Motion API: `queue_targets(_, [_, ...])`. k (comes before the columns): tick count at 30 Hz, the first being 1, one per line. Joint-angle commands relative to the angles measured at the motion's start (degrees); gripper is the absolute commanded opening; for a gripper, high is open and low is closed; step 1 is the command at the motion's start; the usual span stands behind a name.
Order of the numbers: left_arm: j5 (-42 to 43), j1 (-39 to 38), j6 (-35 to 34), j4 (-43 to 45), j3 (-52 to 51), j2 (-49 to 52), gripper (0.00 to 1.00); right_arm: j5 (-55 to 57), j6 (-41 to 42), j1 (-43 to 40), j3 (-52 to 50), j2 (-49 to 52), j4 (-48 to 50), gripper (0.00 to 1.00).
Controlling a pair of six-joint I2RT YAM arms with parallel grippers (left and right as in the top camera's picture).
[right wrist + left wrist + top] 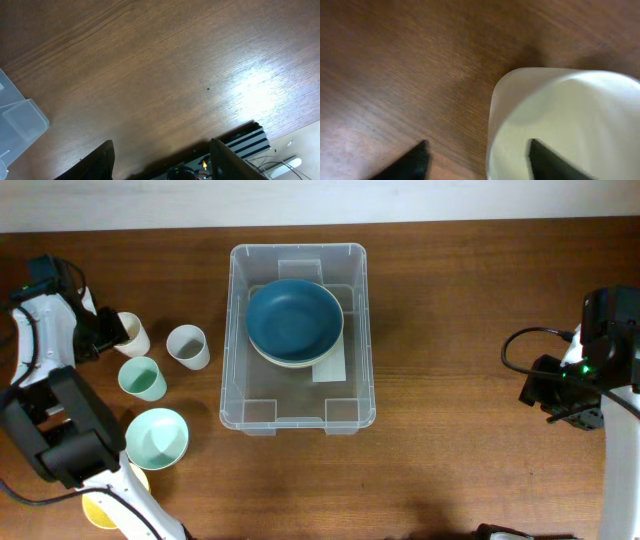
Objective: Pack container
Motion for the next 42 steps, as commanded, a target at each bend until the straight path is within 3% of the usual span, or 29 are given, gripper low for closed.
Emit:
queue_targets(1, [-0.2,0.3,0.2,0.5,0.9,1.6,0.49,1.2,0.0,-0.1,-0.3,-0.8,0.2,0.57])
queue_targets(5, [-0.2,0.3,0.2,1.0,0.8,1.6,0.24,1.2,0.0,-0.1,-0.3,-0.8,0.1,0.57])
queue_targets(9, [-0.2,0.3,0.2,1.0,0.9,1.6,0.19,1.2,0.0,-0.1,-0.3,-0.8,0.2,0.57])
queue_targets(13, [0.1,0.3,0.1,1.4,1.2,1.6,0.01,1.2,0.0,-0.1,-0.3,-0.8,0.2,0.57])
queue_targets(20, [6.0,0.3,0.1,-1.2,9.4,-0.1,0.00,1.2,0.0,-0.1,-0.3,-0.8,0.2,0.57])
queue_targets(28, [9.6,-3.6,0.2,-12.7,22.9,-8.7,0.00,1.4,0.0,-0.1,-0.3,-0.8,1.2,0.57])
queue_targets(34, [10.5,-15.0,1.0,-20.1,24.0,-17.0,0.00,1.3,0.0,-0.1,-0.3,-0.8,1.6,0.57])
queue_targets(42, [10.3,-37.0,1.0,-26.4,23.9,-18.1,0.01,1.3,0.0,-0.1,-0.3,-0.8,1.6,0.57])
